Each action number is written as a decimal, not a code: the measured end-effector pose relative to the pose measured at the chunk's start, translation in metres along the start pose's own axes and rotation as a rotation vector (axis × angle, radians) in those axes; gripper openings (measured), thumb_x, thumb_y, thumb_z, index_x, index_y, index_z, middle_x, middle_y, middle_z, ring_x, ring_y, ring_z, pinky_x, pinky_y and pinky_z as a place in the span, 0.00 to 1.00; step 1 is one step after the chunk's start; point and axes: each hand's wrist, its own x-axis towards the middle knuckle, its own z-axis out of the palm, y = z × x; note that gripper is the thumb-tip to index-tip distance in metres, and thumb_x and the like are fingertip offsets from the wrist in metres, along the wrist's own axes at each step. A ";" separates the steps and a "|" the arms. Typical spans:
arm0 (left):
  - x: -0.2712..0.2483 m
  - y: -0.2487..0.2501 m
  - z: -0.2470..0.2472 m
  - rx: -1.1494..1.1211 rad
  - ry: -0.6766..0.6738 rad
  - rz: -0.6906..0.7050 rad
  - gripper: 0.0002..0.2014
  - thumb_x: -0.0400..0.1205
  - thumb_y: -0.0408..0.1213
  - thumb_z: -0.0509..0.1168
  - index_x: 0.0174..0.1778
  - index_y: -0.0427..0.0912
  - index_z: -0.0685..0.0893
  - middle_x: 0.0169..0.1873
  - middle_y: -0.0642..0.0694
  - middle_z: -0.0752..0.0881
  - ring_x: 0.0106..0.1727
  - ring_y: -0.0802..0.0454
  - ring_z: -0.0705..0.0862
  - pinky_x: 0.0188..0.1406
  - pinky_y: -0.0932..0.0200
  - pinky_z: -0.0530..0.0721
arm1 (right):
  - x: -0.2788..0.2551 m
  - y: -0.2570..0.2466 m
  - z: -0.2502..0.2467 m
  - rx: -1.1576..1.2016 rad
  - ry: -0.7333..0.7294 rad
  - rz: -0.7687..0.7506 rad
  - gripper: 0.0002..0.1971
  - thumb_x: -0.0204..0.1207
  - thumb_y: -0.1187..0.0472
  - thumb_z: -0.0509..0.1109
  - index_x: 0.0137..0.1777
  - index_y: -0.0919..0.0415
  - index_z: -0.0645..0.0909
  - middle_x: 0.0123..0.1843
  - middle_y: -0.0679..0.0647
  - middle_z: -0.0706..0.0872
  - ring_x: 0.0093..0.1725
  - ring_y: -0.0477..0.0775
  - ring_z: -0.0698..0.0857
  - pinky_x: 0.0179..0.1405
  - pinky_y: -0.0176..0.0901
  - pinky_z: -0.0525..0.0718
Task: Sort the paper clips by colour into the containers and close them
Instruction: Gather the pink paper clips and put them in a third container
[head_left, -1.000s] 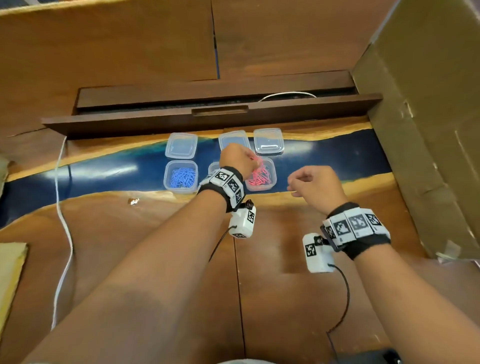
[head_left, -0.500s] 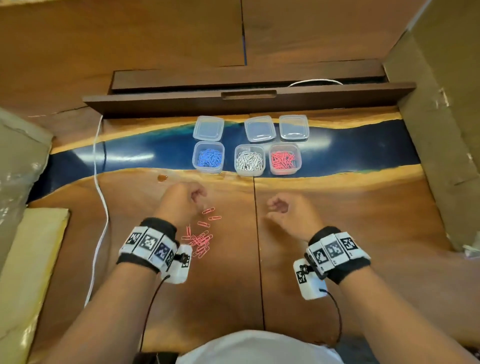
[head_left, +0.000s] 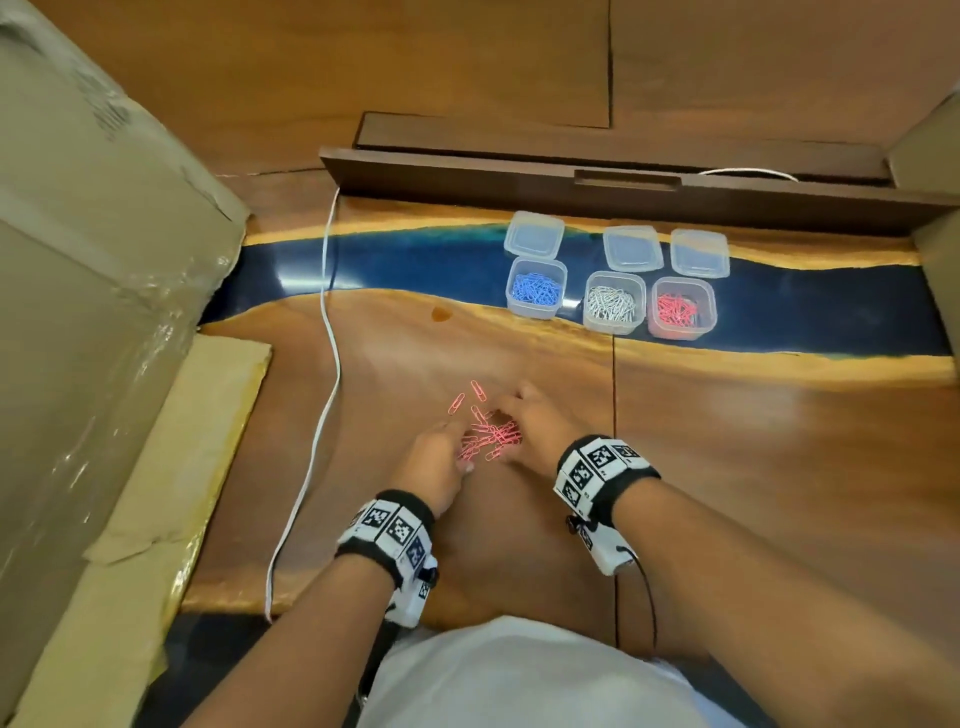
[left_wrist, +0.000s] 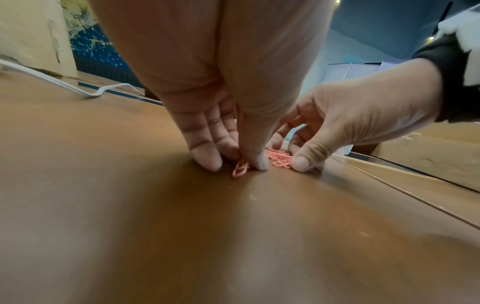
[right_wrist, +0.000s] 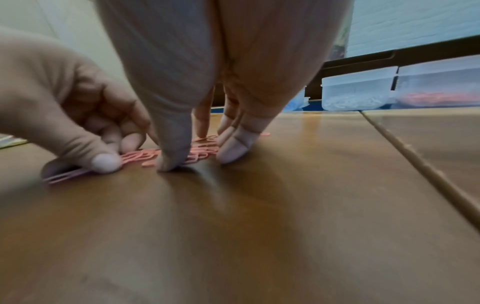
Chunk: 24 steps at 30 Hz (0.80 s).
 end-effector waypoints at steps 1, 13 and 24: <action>0.004 0.001 0.000 0.000 0.003 0.010 0.22 0.77 0.31 0.71 0.68 0.43 0.80 0.51 0.42 0.84 0.51 0.43 0.83 0.55 0.51 0.82 | 0.001 -0.002 0.003 0.009 0.021 -0.001 0.29 0.69 0.60 0.80 0.71 0.57 0.79 0.63 0.58 0.75 0.61 0.58 0.79 0.57 0.39 0.74; 0.029 0.007 0.000 0.046 0.009 0.186 0.17 0.72 0.36 0.75 0.57 0.46 0.84 0.51 0.44 0.82 0.52 0.42 0.83 0.54 0.46 0.83 | -0.003 -0.012 0.003 0.037 0.137 0.077 0.08 0.77 0.65 0.69 0.51 0.64 0.88 0.49 0.59 0.89 0.50 0.59 0.85 0.45 0.38 0.73; 0.036 0.011 -0.011 0.127 -0.004 0.162 0.06 0.80 0.35 0.67 0.38 0.43 0.85 0.38 0.44 0.87 0.40 0.45 0.84 0.42 0.52 0.85 | -0.020 0.021 -0.016 0.616 0.214 0.245 0.03 0.70 0.66 0.80 0.39 0.59 0.89 0.30 0.49 0.88 0.25 0.39 0.85 0.31 0.30 0.83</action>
